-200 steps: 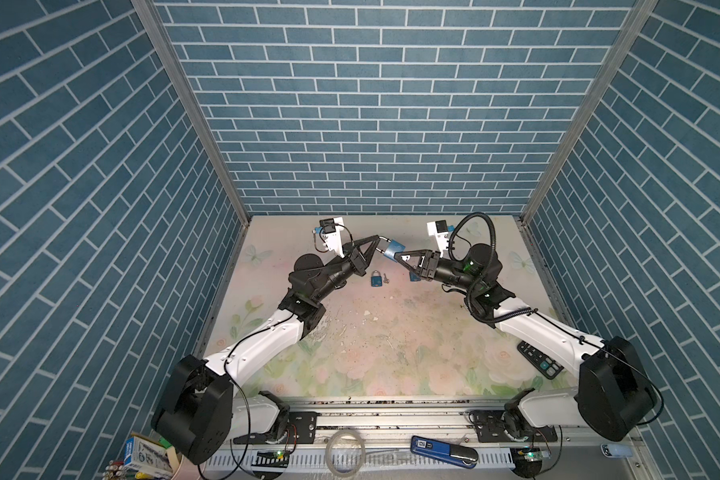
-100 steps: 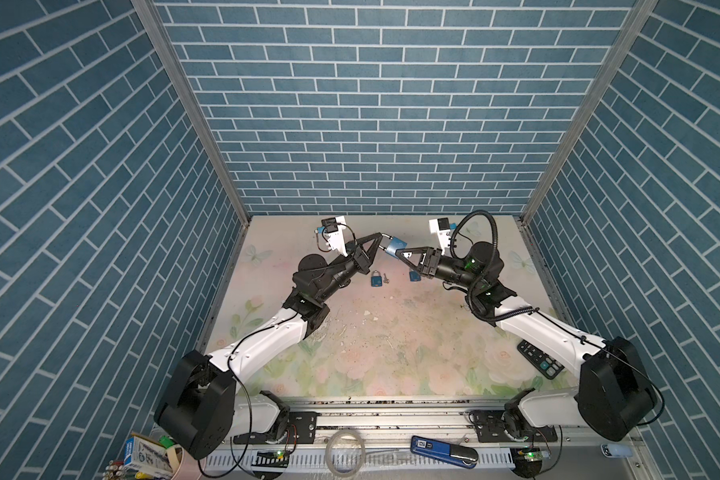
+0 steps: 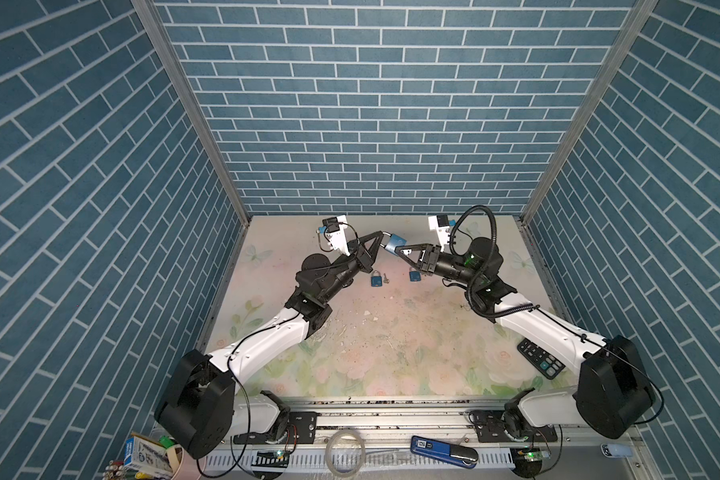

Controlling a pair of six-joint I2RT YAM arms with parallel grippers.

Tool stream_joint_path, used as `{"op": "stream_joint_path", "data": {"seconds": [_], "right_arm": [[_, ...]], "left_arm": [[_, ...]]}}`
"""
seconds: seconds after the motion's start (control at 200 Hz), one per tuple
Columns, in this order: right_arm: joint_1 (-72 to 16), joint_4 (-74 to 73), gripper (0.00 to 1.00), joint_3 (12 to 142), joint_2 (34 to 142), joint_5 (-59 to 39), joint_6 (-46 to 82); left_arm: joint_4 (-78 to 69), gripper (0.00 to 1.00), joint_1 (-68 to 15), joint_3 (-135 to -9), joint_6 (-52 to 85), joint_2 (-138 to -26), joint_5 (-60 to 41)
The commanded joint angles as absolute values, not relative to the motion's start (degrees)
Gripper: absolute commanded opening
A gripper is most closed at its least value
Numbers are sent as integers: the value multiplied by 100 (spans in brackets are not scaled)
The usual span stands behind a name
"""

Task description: Lock with the key

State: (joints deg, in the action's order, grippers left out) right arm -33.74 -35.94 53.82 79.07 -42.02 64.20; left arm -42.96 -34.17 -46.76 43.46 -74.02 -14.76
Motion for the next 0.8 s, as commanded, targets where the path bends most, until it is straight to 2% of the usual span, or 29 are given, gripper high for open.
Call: {"op": "stream_joint_path", "data": {"seconds": [0.0,0.415,0.795], "right_arm": [[-3691,-4071,0,5772,7827,-4134,5955],[-3665,-3910,0,5435,7454,-4195,5707],[-3649,-3885,0,5384,7403,-4376,5585]], "left_arm": [[-2870,0,-4298,-4687,3847,-7422,-3565],[-2202,7,-4108,-5030,3994,-7302,-3813],[-2055,11,-3630,-5374,4364,-7317,-4635]]}}
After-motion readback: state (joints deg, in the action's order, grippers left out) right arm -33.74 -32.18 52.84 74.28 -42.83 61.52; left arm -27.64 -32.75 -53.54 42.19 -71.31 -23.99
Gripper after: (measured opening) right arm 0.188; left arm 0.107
